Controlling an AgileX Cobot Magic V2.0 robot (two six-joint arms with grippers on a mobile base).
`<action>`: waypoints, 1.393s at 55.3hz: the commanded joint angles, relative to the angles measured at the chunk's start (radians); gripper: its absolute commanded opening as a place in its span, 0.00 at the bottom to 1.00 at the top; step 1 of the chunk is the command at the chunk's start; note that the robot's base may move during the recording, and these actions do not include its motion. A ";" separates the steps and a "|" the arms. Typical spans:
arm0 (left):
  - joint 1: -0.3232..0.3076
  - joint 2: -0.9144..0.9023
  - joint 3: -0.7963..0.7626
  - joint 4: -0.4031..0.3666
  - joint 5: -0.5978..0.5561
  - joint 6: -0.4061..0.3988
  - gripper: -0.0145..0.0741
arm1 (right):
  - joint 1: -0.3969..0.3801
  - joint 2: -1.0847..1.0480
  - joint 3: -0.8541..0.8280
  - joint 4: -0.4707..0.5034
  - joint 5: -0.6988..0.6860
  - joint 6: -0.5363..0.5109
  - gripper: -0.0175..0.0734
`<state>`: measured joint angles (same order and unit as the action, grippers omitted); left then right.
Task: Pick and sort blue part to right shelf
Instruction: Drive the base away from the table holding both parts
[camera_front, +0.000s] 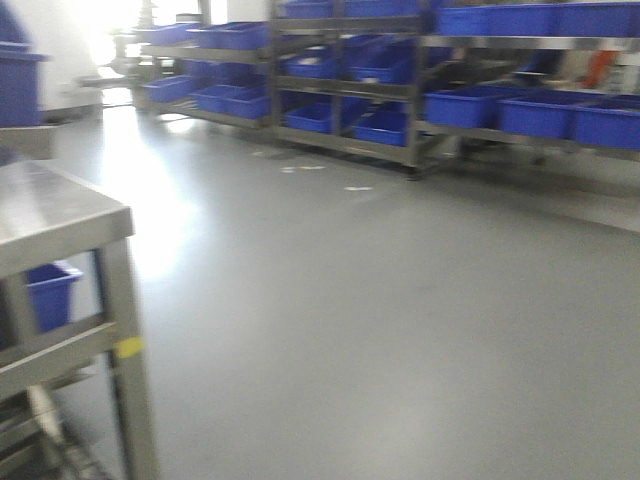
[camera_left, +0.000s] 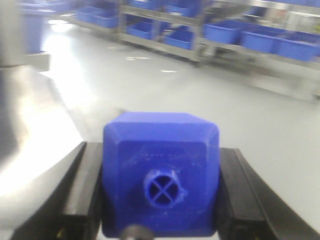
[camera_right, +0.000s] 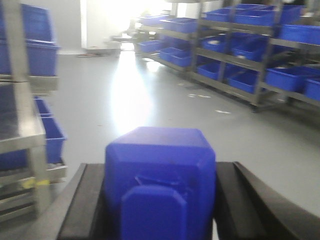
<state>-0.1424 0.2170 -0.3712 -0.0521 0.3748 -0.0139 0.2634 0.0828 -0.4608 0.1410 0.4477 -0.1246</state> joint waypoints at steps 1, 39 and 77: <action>0.001 0.015 -0.033 -0.001 -0.090 -0.004 0.59 | -0.002 0.015 -0.027 -0.001 -0.101 -0.003 0.42; 0.001 0.015 -0.033 -0.001 -0.090 -0.004 0.59 | -0.002 0.015 -0.027 -0.001 -0.101 -0.003 0.42; -0.007 0.015 -0.033 -0.001 -0.090 -0.004 0.59 | -0.002 0.015 -0.027 -0.001 -0.101 -0.003 0.42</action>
<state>-0.1424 0.2170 -0.3712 -0.0521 0.3748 -0.0139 0.2634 0.0828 -0.4608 0.1410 0.4477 -0.1246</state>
